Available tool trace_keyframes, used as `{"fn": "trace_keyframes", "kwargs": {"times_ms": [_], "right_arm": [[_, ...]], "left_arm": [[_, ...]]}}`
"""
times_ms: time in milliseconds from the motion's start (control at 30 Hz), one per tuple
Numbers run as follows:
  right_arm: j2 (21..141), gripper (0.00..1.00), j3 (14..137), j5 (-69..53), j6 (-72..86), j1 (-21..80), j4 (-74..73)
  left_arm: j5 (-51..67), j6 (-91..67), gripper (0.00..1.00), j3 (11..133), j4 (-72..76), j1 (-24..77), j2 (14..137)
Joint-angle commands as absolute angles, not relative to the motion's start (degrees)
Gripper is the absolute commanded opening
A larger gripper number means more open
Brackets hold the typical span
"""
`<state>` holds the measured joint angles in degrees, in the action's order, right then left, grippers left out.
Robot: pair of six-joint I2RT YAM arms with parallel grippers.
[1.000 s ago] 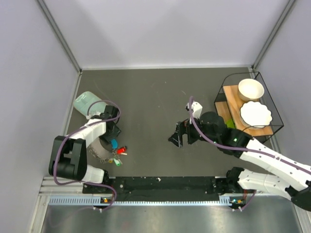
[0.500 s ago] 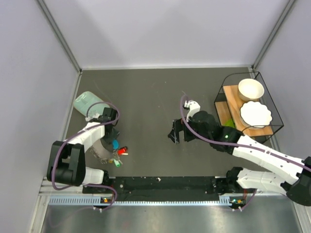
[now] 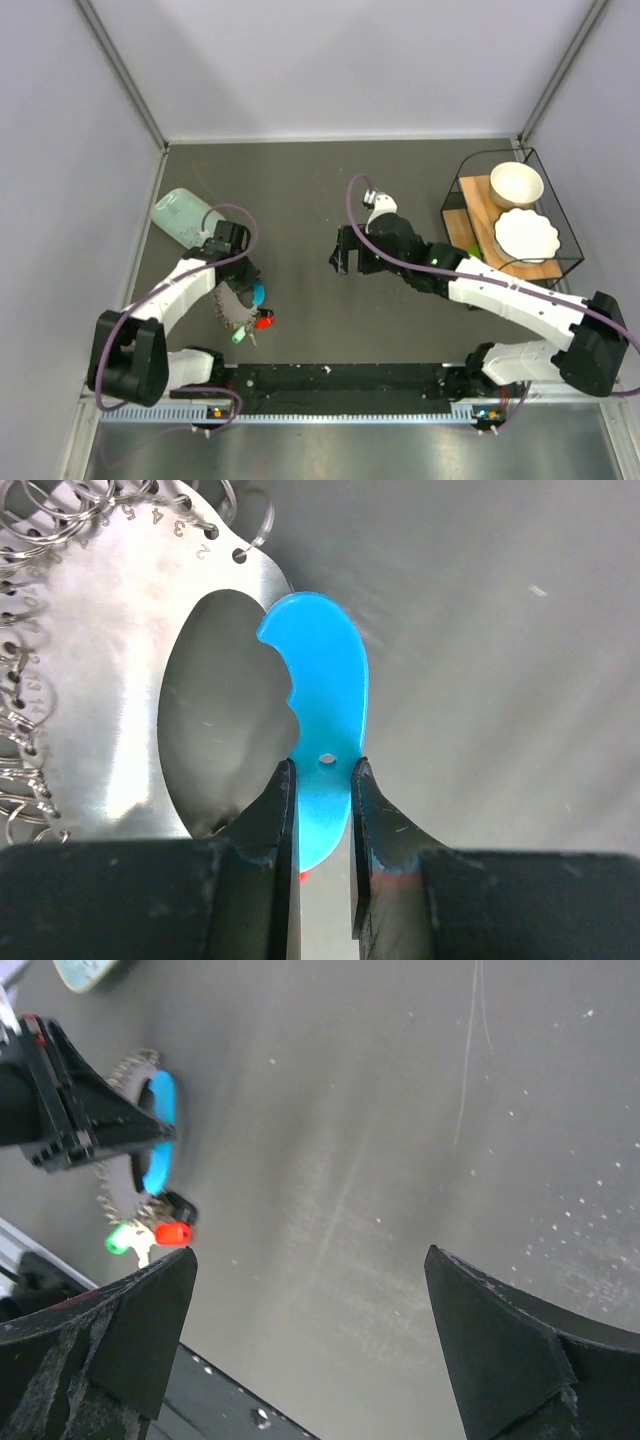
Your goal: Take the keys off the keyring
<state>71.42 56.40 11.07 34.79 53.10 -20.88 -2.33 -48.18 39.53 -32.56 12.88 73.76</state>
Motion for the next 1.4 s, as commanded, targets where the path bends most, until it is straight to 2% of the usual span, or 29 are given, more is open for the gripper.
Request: {"fn": "trace_keyframes", "kwargs": {"times_ms": [0,167,500,967,1067,1100,1133,1167,1233,1267,1367], "right_arm": [[72.7,0.98,59.2,8.4,39.1,51.5,-12.8],[78.7,0.96,59.4,-2.6,46.2,46.1,-6.8],[95.6,0.7,67.7,-21.2,50.9,46.2,3.0],[102.5,0.55,67.8,-24.4,50.9,48.2,1.5],[101.8,0.27,67.8,-23.7,49.6,48.1,1.6],[101.3,0.07,67.8,-23.4,48.3,48.0,1.6],[100.7,0.0,67.7,-23.1,47.4,47.7,1.5],[99.2,0.0,67.6,-22.6,46.7,47.1,1.4],[97.7,0.0,67.5,-22.1,45.2,45.9,0.5],[96.9,0.0,67.7,-22.3,44.4,44.6,0.3],[91.9,0.0,67.8,-24.3,37.6,43.2,0.2]], "left_arm": [[5.4,-42.5,0.0,39.7,-28.7,15.7,66.8],[10.3,-41.0,0.0,38.0,-25.6,18.2,61.4],[15.8,-40.0,0.0,36.2,-17.6,25.6,58.1],[21.5,-39.6,0.0,35.7,-10.0,26.4,58.9],[23.2,-39.3,0.0,35.2,-8.2,26.4,59.1],[23.9,-39.2,0.0,35.2,-7.8,26.4,59.0],[24.3,-38.9,0.1,35.3,-7.6,26.4,59.1],[25.8,-38.1,0.19,35.7,-7.7,26.4,59.2],[26.6,-37.4,0.45,36.6,-8.0,26.4,58.6],[26.1,-37.1,0.65,37.0,-9.2,26.3,58.1],[24.5,-34.2,0.88,39.8,-13.8,26.3,56.0]]}}
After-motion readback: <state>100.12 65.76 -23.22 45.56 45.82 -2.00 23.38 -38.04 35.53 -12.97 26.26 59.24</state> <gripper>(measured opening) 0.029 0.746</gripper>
